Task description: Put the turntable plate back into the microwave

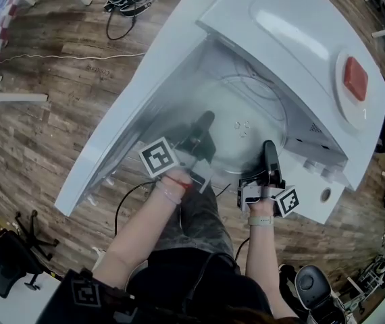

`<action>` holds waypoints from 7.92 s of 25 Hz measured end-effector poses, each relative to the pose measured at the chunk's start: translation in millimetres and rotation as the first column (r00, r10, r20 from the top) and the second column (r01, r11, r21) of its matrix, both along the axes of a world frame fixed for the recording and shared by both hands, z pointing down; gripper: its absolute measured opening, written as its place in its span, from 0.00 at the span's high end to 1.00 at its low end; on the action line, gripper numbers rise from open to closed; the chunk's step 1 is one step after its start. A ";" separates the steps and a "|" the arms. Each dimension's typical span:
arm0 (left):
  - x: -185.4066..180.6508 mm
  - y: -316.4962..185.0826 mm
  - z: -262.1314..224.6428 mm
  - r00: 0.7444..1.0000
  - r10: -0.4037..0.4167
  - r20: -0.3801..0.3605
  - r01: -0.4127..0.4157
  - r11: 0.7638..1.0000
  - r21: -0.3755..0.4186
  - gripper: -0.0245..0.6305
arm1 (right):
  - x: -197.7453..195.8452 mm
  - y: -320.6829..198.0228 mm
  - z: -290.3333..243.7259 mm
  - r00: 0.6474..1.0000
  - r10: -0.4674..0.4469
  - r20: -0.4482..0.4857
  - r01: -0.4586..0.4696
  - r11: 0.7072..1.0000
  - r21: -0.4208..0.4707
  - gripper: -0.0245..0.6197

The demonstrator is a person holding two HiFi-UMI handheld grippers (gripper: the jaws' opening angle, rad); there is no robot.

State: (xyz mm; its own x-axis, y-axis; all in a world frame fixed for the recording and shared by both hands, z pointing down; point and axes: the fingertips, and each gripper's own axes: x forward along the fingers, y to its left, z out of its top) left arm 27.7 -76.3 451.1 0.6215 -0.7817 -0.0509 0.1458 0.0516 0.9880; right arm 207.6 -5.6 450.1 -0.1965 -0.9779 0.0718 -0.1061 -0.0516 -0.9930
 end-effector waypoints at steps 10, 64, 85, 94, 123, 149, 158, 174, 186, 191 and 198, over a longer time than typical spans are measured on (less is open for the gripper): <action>-0.3 -13.7 0.4 0.998 -0.068 0.000 0.068 0.998 0.005 0.92 | -26.3 10.5 -3.0 0.987 -0.098 -0.124 0.087 0.992 -0.088 0.82; 63.0 47.7 -18.2 0.898 0.310 0.313 -0.386 0.896 0.219 0.83 | -56.9 -3.7 -12.2 0.994 -0.100 0.049 0.102 0.994 -0.035 0.89; 75.9 17.8 -3.5 0.897 0.292 0.333 -0.340 0.935 0.096 0.87 | -44.5 -31.2 -3.8 0.997 -0.077 0.026 0.078 0.996 -0.042 0.89; 80.4 8.5 1.4 0.888 0.293 0.355 -0.336 0.939 0.067 0.87 | -41.8 -40.2 -2.3 0.989 -0.123 -0.077 0.116 0.990 -0.086 0.89; 91.3 -28.8 2.3 0.869 0.270 0.414 -0.339 0.935 0.102 0.88 | -47.9 -46.3 0.3 0.993 -0.118 -0.020 0.116 0.989 -0.087 0.88; 92.8 -10.6 1.1 0.832 0.354 0.427 -0.424 0.902 0.079 0.86 | -29.3 -68.5 -3.1 0.978 -0.108 -0.180 0.087 0.989 -0.121 0.88; 97.8 -17.3 0.6 0.841 0.352 0.411 -0.421 0.903 0.089 0.86 | -28.5 -66.1 -6.8 0.963 -0.125 -0.240 0.097 0.987 -0.126 0.87; 103.7 -17.0 0.7 0.858 0.379 0.348 -0.442 0.889 0.123 0.86 | -40.2 -66.6 -2.8 0.963 -0.161 -0.214 0.133 0.981 -0.141 0.87; 116.5 -13.3 -1.4 0.850 0.418 0.321 -0.477 0.870 0.130 0.86 | -26.5 -65.6 -4.5 0.970 -0.120 -0.211 0.093 0.987 -0.133 0.87; 117.0 -10.9 -0.7 0.860 0.415 0.298 -0.468 0.873 0.135 0.86 | -25.7 -63.7 -5.0 0.969 -0.121 -0.214 0.095 0.987 -0.128 0.87; 111.1 -2.2 1.6 0.867 0.410 0.281 -0.455 0.883 0.117 0.86 | -29.9 -54.9 -1.9 0.970 -0.132 -0.204 0.107 0.986 -0.129 0.87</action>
